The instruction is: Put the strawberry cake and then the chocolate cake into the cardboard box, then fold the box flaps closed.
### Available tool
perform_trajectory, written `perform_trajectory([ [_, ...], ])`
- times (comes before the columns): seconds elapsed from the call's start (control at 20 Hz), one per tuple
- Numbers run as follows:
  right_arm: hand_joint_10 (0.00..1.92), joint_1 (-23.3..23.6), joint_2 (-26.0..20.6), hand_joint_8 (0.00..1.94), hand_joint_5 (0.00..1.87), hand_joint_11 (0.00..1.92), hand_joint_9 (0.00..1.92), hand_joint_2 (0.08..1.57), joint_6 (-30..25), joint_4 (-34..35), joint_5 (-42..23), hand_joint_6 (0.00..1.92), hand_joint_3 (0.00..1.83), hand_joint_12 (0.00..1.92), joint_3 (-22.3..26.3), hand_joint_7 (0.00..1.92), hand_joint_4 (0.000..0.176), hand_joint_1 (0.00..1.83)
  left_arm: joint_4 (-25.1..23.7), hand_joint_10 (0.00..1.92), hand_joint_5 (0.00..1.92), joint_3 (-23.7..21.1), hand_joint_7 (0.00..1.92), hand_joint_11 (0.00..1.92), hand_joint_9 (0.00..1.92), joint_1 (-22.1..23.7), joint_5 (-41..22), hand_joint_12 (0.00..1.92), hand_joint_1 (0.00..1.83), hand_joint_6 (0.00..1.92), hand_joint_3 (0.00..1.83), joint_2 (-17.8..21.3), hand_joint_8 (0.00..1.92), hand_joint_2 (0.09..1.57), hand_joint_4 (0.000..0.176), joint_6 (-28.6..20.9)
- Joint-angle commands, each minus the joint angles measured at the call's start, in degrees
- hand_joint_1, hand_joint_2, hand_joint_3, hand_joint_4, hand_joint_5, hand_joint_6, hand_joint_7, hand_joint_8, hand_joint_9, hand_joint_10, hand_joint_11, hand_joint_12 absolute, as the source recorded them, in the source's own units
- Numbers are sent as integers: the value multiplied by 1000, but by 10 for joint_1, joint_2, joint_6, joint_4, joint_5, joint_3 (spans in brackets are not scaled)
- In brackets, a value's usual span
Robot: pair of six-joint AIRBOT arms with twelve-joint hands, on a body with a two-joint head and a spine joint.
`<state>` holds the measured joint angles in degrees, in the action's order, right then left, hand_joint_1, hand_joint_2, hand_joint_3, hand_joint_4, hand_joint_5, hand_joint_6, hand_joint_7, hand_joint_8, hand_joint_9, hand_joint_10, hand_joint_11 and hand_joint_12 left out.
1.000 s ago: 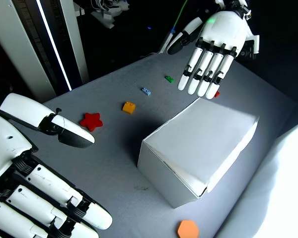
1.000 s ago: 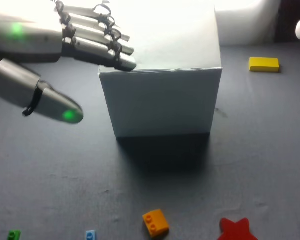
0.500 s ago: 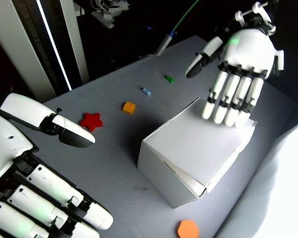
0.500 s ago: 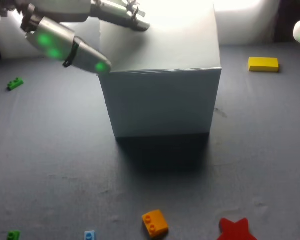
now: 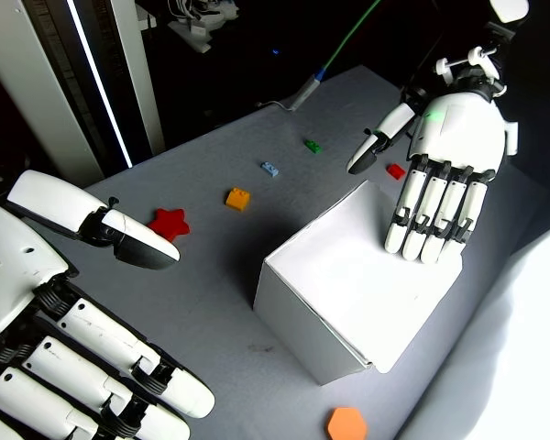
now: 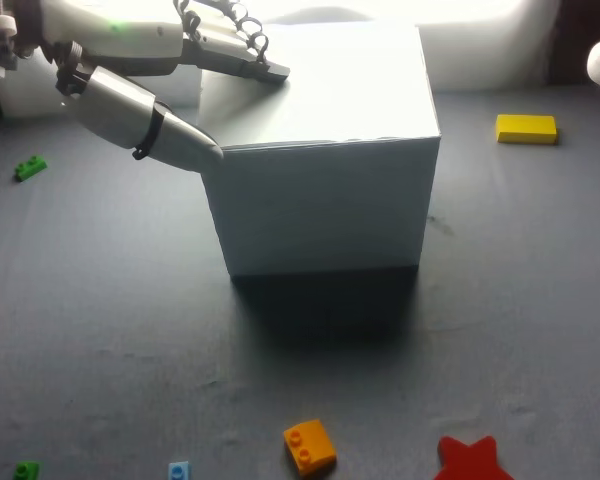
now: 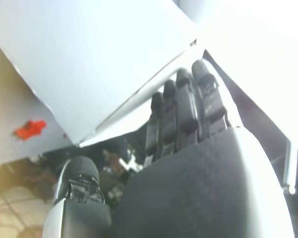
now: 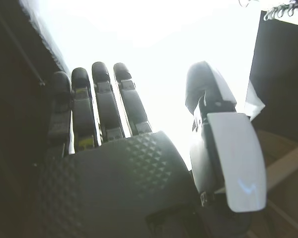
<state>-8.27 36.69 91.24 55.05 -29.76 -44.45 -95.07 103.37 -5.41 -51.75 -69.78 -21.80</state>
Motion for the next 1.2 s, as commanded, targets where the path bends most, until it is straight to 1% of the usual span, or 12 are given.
perform_trajectory([
  [0.0,5,7,-7,2,204,0,210,1282,-5,-20,-52,3,0,516,-2,207,0,0,6,4,284,-3,285,0,265,4,-18,784,0,7,2,8,0,1189,0,-2],
  [0.1,5,7,-7,2,205,0,187,1291,-5,-20,-52,2,2,363,-2,206,0,0,6,6,265,-10,289,0,274,19,-18,773,0,1,1,20,2,1189,0,-2],
  [0.2,0,7,-7,1,203,0,170,1293,-5,-20,-52,1,3,347,-2,206,0,0,6,12,272,-20,321,0,298,25,-18,754,0,4,0,34,9,1186,0,-3],
  [0.35,16,6,-7,9,246,0,230,1280,-5,-20,-52,13,0,612,-2,267,0,0,-2,1,272,-52,271,0,223,27,-18,554,0,1,0,74,1,1183,0,-7],
  [0.4,14,5,-8,7,258,0,231,1283,-5,-20,-50,16,0,627,-2,267,0,0,-4,0,270,-62,261,0,214,27,-19,542,0,0,2,87,0,1187,0,-9],
  [0.5,6,5,-8,2,244,0,182,1289,-5,-20,-47,4,1,471,-2,211,0,0,-16,1,239,-86,258,0,217,28,-19,616,0,2,0,116,0,1183,0,-17],
  [0.55,12,3,-8,7,253,0,203,1295,-6,-20,-46,6,2,519,-2,234,0,0,-23,2,240,-110,262,0,221,27,-19,657,0,2,0,139,1,1184,0,-18],
  [0.7,6,2,-8,0,252,0,204,1294,-6,-20,-35,1,0,599,-2,219,0,0,-24,2,205,-153,224,0,162,6,-19,544,0,0,1,185,1,1190,0,-21],
  [0.8,1,1,-8,1,208,0,166,1289,-6,-20,-17,0,0,493,-2,184,0,0,-24,0,181,-181,190,0,134,-12,-19,492,0,0,0,217,0,1177,0,-23],
  [0.9,4,-1,-8,2,215,0,179,1289,-2,-23,3,4,0,482,-2,196,0,0,-18,0,181,-205,176,0,119,-31,-19,483,0,3,0,241,0,1174,0,-24],
  [1.0,4,-5,-8,0,206,0,187,1296,-2,-61,34,0,1,494,1,191,0,0,-20,0,185,-243,182,0,117,-46,-19,488,0,4,0,270,2,1172,0,-24],
  [1.15,1,-8,-8,4,197,0,189,1312,0,-72,40,3,3,505,2,215,0,0,-37,0,187,-295,138,0,79,-51,-17,462,0,3,0,299,0,1170,0,-23],
])
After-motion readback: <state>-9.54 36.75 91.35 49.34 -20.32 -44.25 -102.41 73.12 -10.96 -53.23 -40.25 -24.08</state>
